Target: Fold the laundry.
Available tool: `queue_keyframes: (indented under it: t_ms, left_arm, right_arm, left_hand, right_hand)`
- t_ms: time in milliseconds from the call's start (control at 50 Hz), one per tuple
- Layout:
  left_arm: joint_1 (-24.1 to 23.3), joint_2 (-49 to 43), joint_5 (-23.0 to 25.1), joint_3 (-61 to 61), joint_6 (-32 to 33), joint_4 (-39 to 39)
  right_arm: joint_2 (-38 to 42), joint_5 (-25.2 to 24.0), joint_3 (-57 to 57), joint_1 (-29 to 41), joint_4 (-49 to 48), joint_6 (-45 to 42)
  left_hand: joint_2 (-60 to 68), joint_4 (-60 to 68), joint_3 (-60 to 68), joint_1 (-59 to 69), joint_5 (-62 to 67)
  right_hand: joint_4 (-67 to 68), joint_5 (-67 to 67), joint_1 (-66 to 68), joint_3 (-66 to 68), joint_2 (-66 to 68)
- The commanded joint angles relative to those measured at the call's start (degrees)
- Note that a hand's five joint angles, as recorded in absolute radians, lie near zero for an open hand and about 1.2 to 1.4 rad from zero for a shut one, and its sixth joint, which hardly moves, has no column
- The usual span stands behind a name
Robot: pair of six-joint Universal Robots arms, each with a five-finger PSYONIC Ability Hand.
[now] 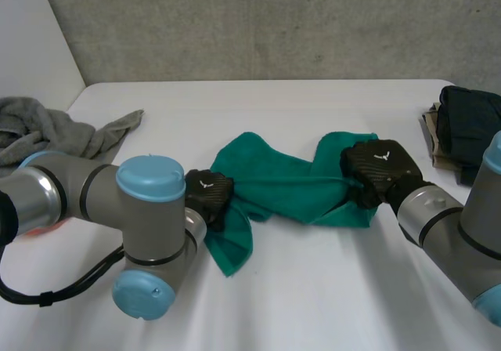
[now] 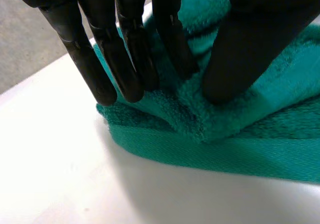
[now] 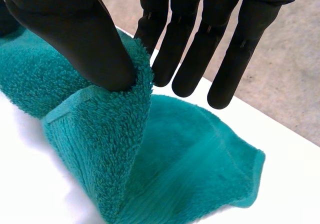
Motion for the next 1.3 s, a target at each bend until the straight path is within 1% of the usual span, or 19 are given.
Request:
queue_keyframes:
  t_ms: [20, 80, 100, 160, 240, 300, 400, 440, 520, 620, 680, 700, 760, 780, 940, 1040, 1120, 1220, 1300]
  left_arm:
    - [1.3, 1.9, -1.5, -1.0, 1.9, 1.7]
    - [2.2, 5.4, -1.4, -2.5, 1.5, 0.3]
    - [2.7, 8.6, -1.3, -3.9, 1.2, -0.4]
    - [4.1, 13.6, -0.5, -5.8, 0.7, -0.1]
    - [8.8, 21.3, 1.9, -8.5, 0.8, 0.2]
    - [11.5, 24.1, 3.7, -9.3, 2.1, -0.6]
    - [12.1, 21.2, 4.3, -9.7, 6.1, -0.9]
    - [12.1, 17.7, 3.7, -9.5, 9.3, -0.5]
    - [12.1, 12.3, 1.8, -8.2, 13.5, 1.0]
    - [11.8, 8.2, -1.4, -6.6, 14.7, 3.8]
    - [11.3, 9.3, -2.2, -7.0, 14.2, 4.2]
    - [10.9, 11.1, -2.1, -7.5, 13.7, 4.0]
    - [10.3, 14.2, -1.9, -9.2, 12.6, 3.2]
    - [10.0, 16.6, -1.8, -10.6, 11.7, 2.2]
    - [10.7, 28.3, -2.0, -21.4, 6.2, -4.9]
    - [10.1, 31.4, -1.7, -27.5, 2.7, -5.6]
    - [8.0, 30.2, -0.9, -29.5, 1.1, -2.0]
    - [6.9, 23.7, -0.5, -28.4, 0.8, 7.5]
    - [5.9, 18.9, -0.2, -25.3, 0.9, 10.4]
  right_arm:
    - [-1.4, -0.2, -1.9, -1.4, 1.5, -0.2]
    - [-3.0, -0.4, -3.7, -1.8, 4.4, -1.3]
    - [-3.4, -0.5, -4.2, -2.0, 5.3, -1.7]
    - [-5.0, -1.2, -6.4, -2.8, 8.6, -3.7]
    - [-7.4, -3.3, -8.2, -3.9, 13.1, -6.2]
    - [-8.1, -4.7, -8.3, -4.2, 15.2, -7.4]
    - [-6.6, -5.5, -6.3, -2.7, 16.0, -9.4]
    - [-5.2, -5.4, -5.5, -1.6, 15.3, -9.8]
    - [-2.4, -4.6, -4.6, -0.5, 12.2, -9.8]
    - [1.8, -1.7, -5.1, 0.1, 9.0, -9.7]
    - [3.5, 0.4, -5.6, 0.4, 8.1, -9.5]
    - [3.9, 0.9, -5.7, 0.5, 7.9, -9.3]
    - [4.0, 1.1, -5.3, 0.6, 7.6, -9.1]
    - [4.0, 1.0, -5.1, 0.7, 7.4, -8.8]
    - [3.9, 0.9, -3.9, 1.6, 6.1, -7.7]
    - [3.5, 0.9, -3.9, 1.6, 6.0, -7.7]
    - [3.3, 0.9, -3.7, 1.7, 6.0, -7.5]
    - [3.3, 0.9, -3.5, 1.6, 6.1, -7.6]
    - [3.0, 0.9, -3.1, 1.4, 5.9, -7.6]
  left_hand:
    - [19.5, 19.3, 19.7, 19.4, 19.9]
    - [19.5, 19.3, 19.7, 19.4, 19.9]
    - [19.5, 19.3, 19.7, 19.4, 19.9]
    - [19.5, 19.3, 19.7, 19.4, 19.9]
    - [19.5, 19.3, 19.7, 19.4, 19.9]
    - [19.5, 19.3, 19.7, 19.4, 19.9]
    - [19.5, 19.3, 19.7, 19.4, 19.9]
    - [19.5, 19.3, 19.7, 19.4, 19.9]
    - [19.5, 19.3, 19.7, 19.4, 19.9]
    - [19.5, 19.3, 19.7, 19.4, 19.9]
    - [-10.1, -10.4, -10.0, -10.2, -9.7]
    - [-25.9, -26.1, -25.7, -26.0, -25.5]
    - [-41.5, -41.7, -41.3, -41.6, -41.1]
    - [-49.0, -49.3, -48.9, -49.1, -48.6]
    - [-50.5, -50.7, -50.3, -50.6, -50.1]
    - [-50.5, -50.7, -50.3, -50.6, -50.1]
    - [-50.5, -50.7, -50.3, -50.6, -50.1]
    - [-50.5, -50.7, -50.3, -50.6, -50.1]
    - [-47.9, -48.2, -47.8, -48.0, -47.5]
  right_hand:
    - [11.5, 13.5, 15.9, 12.1, 12.8]
    - [11.5, 13.5, 15.9, 12.1, 12.8]
    - [11.5, 13.5, 15.9, 12.1, 12.8]
    - [11.5, 13.5, 15.9, 12.1, 12.8]
    - [11.5, 13.5, 15.9, 12.1, 12.8]
    - [11.5, 13.5, 15.9, 12.1, 12.8]
    - [11.5, 13.5, 15.9, 12.1, 12.8]
    - [11.5, 13.5, 15.9, 12.1, 12.8]
    - [11.5, 13.5, 15.9, 12.1, 12.8]
    - [11.5, 13.5, 15.9, 12.1, 12.8]
    - [11.5, 13.5, 15.9, 12.1, 12.8]
    - [11.5, 13.5, 15.9, 12.1, 12.8]
    - [11.5, 13.5, 15.9, 12.1, 12.8]
    - [11.5, 13.5, 15.9, 12.1, 12.8]
    - [11.5, 13.5, 15.9, 12.1, 12.8]
    - [11.5, 13.5, 15.9, 12.1, 12.8]
    - [11.5, 13.5, 15.9, 12.1, 12.8]
    - [11.5, 13.5, 15.9, 12.1, 12.8]
    - [11.5, 13.5, 15.9, 12.1, 12.8]
